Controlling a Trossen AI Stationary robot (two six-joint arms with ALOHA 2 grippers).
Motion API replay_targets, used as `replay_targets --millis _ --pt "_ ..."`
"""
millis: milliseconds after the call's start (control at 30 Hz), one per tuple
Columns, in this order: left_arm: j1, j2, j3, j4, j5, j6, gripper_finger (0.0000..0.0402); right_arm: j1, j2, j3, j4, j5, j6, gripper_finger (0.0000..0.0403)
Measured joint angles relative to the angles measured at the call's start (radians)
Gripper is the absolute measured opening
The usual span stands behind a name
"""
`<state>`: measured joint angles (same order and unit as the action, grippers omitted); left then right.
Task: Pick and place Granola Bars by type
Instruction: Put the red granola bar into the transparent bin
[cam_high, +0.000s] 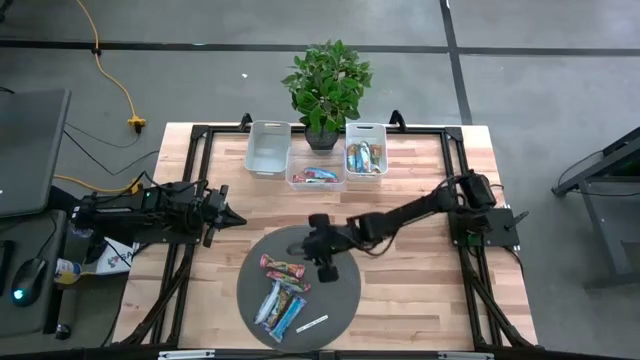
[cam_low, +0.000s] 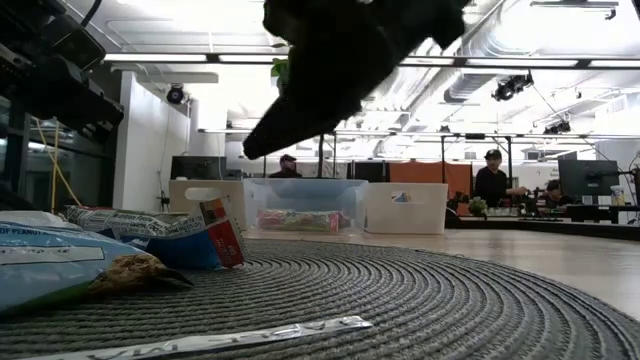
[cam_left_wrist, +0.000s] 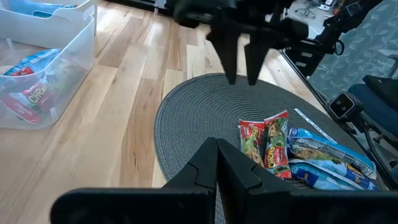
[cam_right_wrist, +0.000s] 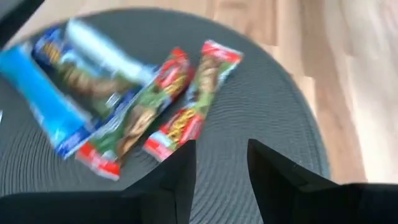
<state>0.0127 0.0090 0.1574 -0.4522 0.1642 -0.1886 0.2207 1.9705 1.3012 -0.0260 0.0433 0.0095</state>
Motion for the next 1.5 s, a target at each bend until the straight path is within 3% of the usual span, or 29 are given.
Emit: replay_targets --millis 200,333,667,1200,1500 --pt "0.0 0.0 0.0 0.0 0.0 0.0 0.0001 -0.026 0.009 0.069 -0.006 -0.091 0.073 0.013" --pt "0.0 0.0 0.0 0.0 0.0 0.0 0.0001 -0.029 0.046 0.096 -0.015 -0.111 0.129 0.0157" --pt "0.0 0.0 0.0 0.0 0.0 0.0 0.0001 -0.005 0.132 0.113 0.032 -0.022 0.243 0.0226" --pt "0.0 0.0 0.0 0.0 0.0 0.0 0.0001 0.05 0.217 0.112 0.173 0.143 0.268 0.0227" --pt "0.0 0.0 0.0 0.0 0.0 0.0 0.0001 0.068 0.243 0.112 0.167 0.157 0.286 0.0227"
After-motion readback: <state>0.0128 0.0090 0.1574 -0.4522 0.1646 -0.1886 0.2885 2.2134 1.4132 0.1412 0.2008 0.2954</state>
